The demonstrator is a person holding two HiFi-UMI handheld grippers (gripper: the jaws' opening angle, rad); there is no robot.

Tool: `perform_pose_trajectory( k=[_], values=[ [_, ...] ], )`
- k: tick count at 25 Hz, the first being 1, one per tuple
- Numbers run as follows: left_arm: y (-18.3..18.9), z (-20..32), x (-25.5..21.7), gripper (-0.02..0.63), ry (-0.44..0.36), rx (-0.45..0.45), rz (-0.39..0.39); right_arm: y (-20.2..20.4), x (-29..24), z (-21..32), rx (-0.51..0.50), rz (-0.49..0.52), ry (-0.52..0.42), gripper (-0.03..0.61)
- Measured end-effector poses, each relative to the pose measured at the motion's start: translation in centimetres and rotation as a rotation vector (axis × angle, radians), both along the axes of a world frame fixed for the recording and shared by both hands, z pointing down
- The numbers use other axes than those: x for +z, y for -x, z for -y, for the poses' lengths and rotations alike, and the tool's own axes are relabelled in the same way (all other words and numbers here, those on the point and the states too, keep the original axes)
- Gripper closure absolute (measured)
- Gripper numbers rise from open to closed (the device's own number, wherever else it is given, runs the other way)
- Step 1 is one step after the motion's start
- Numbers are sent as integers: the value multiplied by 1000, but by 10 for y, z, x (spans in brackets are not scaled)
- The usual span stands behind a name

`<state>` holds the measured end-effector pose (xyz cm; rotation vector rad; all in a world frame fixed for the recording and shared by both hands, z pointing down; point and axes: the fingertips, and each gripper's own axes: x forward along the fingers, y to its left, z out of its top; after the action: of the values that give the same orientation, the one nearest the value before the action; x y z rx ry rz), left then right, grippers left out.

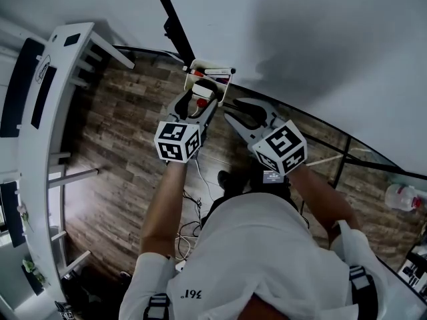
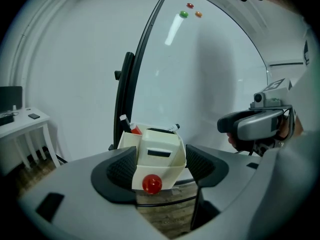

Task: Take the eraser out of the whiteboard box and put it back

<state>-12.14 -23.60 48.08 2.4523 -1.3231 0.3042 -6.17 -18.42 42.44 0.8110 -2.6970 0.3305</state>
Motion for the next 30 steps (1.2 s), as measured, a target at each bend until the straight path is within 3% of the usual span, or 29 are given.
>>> perform_pose_trajectory(
  k=[14,30],
  values=[
    [-2,16,5,313,-14,-29,18,-15,8,0,27,-22,18,443],
    [3,18,-3,341,-58,-60,-24,-26,10,-6,40,-27,19,445]
  ],
)
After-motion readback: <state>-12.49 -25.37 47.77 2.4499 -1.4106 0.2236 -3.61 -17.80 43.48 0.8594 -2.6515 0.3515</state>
